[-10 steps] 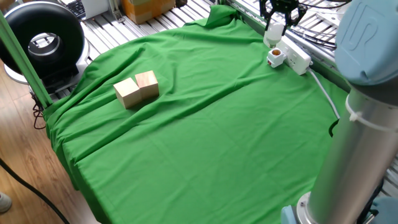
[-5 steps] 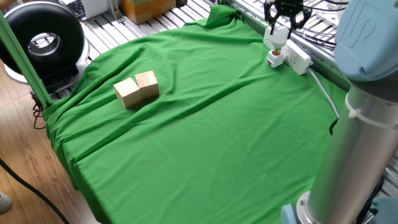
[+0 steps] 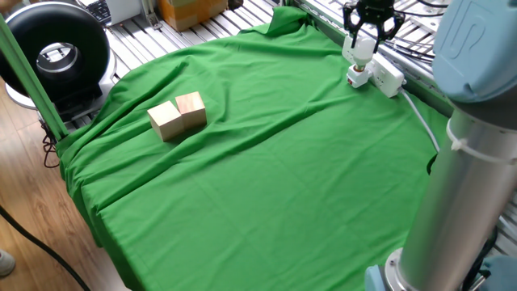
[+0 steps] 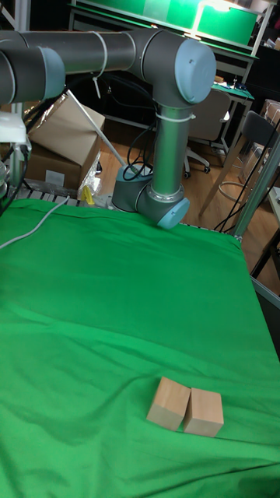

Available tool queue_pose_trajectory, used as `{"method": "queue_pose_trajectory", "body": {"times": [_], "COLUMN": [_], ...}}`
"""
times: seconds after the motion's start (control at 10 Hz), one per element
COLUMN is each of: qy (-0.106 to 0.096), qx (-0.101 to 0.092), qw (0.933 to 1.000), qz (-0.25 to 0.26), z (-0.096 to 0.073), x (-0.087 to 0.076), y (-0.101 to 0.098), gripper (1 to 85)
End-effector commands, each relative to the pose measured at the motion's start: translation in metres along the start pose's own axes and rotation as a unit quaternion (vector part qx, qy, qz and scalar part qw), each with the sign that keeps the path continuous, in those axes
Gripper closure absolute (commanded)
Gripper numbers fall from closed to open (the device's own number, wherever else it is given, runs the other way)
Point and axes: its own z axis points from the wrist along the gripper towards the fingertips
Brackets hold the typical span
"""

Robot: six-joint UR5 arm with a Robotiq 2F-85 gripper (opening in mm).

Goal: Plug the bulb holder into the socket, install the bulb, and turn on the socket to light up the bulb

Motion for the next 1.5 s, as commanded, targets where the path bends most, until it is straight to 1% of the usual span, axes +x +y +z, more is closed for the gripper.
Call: {"method": "queue_pose_trajectory", "body": {"times": [0.0, 0.1, 0.3, 0.4, 0.5, 0.6, 0.7, 0.8, 0.9, 1.0, 1.1, 1.2, 1.3, 1.4], "qy": [-0.006, -0.009, -0.003, 0.009, 0.007, 0.005, 0.010, 0.006, 0.001, -0.001, -0.005, 0.002, -0.006, -0.023], "qx": [0.001, -0.001, 0.004, 0.002, 0.001, 0.004, 0.009, 0.001, -0.002, 0.016, 0.041, 0.054, 0.052, 0.041], "qw": [1.0000, 0.9999, 1.0000, 1.0000, 1.0000, 1.0000, 0.9991, 0.9981, 0.9977, 0.9965, 0.9944, 0.9929, 0.9945, 0.9969], "qz": [0.004, 0.006, -0.001, -0.004, 0.002, 0.004, 0.039, 0.061, 0.068, 0.082, 0.098, 0.106, 0.091, 0.062], "z": [0.002, 0.001, -0.003, -0.011, -0.016, -0.016, -0.016, -0.016, -0.016, -0.016, -0.017, -0.018, -0.018, -0.017], "x": [-0.002, -0.004, -0.004, -0.003, -0.008, -0.009, -0.006, -0.009, -0.011, -0.011, -0.012, -0.008, -0.007, 0.003], "y": [-0.002, -0.001, -0.009, -0.012, -0.012, -0.014, -0.017, -0.013, -0.011, -0.021, -0.034, -0.040, -0.043, -0.048], "gripper": [84.7, 84.7, 84.7, 84.7, 84.7, 84.7, 84.7, 84.7, 84.7, 84.7, 84.7, 84.7, 84.7, 84.7]}}
